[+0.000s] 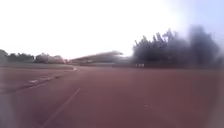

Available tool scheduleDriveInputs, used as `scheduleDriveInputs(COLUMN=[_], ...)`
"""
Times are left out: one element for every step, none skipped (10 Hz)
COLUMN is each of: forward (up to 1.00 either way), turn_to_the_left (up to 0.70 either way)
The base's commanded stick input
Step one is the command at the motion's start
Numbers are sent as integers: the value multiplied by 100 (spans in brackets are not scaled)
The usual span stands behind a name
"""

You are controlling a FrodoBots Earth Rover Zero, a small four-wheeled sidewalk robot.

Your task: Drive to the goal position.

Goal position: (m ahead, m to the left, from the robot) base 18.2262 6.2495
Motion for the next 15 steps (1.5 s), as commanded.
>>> scheduleDriveInputs(forward=[70,70,70,70,70,70,70,70,70,70,70,70,70,70,70], turn_to_the_left=[0,0,0,0,0,0,0,0,0,0,0,0,0,0,0])
